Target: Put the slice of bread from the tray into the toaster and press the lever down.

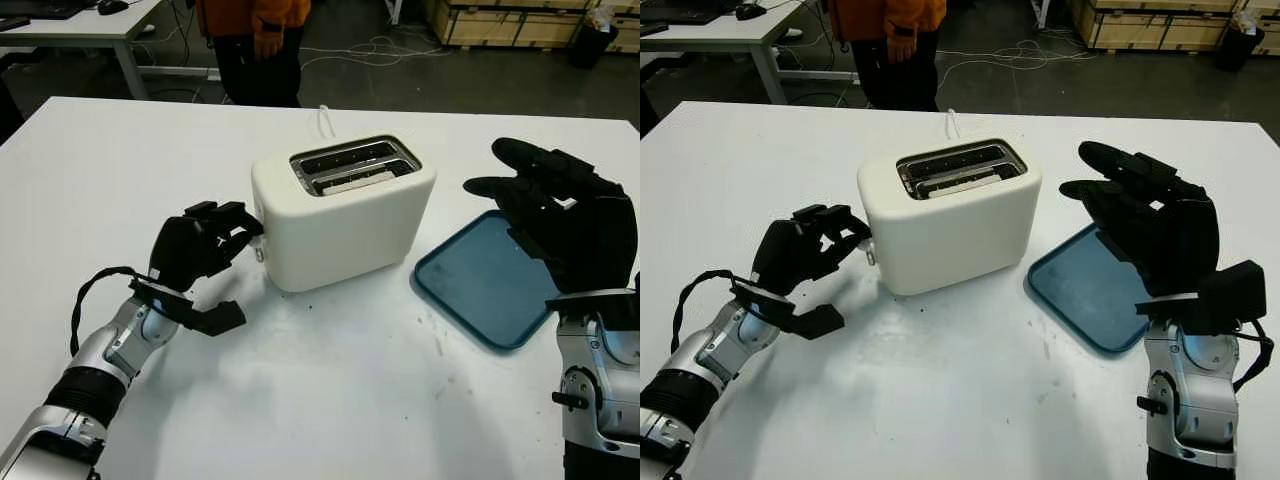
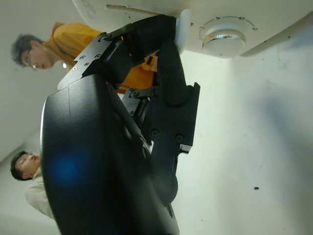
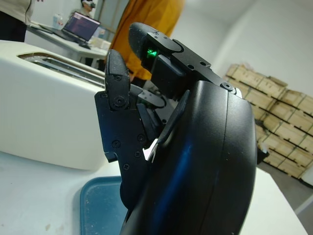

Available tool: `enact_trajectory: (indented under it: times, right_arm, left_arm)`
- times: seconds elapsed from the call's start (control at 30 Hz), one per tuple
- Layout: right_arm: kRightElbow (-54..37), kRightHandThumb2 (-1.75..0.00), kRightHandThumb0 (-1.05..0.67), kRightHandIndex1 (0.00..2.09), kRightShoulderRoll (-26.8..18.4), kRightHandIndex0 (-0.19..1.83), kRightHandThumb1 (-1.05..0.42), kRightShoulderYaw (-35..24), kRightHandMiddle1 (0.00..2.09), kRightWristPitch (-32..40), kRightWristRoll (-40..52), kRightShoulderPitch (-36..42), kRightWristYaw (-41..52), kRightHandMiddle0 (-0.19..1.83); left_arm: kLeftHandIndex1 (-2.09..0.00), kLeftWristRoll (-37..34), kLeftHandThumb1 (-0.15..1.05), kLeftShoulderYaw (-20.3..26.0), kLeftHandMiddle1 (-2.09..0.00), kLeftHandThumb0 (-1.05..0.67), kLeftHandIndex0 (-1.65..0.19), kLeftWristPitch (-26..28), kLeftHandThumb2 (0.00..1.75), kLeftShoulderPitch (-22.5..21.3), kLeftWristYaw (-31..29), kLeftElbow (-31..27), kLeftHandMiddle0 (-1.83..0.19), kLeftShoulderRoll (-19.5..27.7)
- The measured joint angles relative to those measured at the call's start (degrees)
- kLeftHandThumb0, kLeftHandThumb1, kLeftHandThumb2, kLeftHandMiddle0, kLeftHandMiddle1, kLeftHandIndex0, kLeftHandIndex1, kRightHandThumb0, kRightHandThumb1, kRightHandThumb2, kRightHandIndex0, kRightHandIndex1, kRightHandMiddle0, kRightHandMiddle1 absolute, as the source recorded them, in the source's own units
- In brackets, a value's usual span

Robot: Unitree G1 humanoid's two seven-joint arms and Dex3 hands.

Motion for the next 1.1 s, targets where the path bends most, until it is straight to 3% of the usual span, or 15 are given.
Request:
enact_trajectory:
  times: [0.33, 0.57, 0.7, 0.87, 1.1]
  right_arm:
    - [3.53, -0.19, -0.31, 0.65, 0.82, 0.76, -0.92, 1.78, 0.0, -0.12, -2.49, -0.22, -0.76, 0.93]
    - [7.28, -0.2, -0.31, 0.61, 1.35, 0.77, -0.92, 3.07, 0.0, -1.26, -5.03, -1.27, -1.3, 0.92]
    - [8.72, -0.2, -0.31, 0.57, 1.44, 0.76, -0.92, 3.43, 0.0, -1.98, -6.53, -1.52, -1.42, 0.91]
    - [12.2, -0.18, -0.33, 0.54, 0.7, 0.74, -0.92, 3.39, 0.0, -4.02, -7.26, -2.72, -0.61, 0.87]
    - [15.69, -0.12, -0.44, 0.5, -3.61, 0.7, -0.92, 0.65, 0.0, -4.99, -6.4, -4.6, 3.28, 0.82]
  left_arm:
    - [-0.89, -3.16, 0.92, 1.4, -1.47, -0.32, -0.66, 0.92, 0.3, 5.16, -0.71, -8.75, -0.59, 1.55]
    - [-0.86, -2.79, 0.92, 2.65, -1.42, -0.28, -0.69, 2.82, 0.27, 6.87, -2.43, -12.24, -0.64, 1.73]
    - [-0.81, -3.61, 0.92, 3.8, -1.45, -0.34, -0.66, 3.14, 0.3, 7.7, -4.98, -13.73, -0.58, 1.77]
    - [-0.69, -7.19, 0.92, 8.03, -1.32, -0.55, -0.54, 8.43, 0.28, 12.75, -12.08, -24.2, -0.47, 2.14]
    - [-0.6, -9.44, 0.92, 17.62, -1.34, -0.64, -0.49, 13.23, 0.29, 15.59, -18.64, -40.85, -0.38, 2.91]
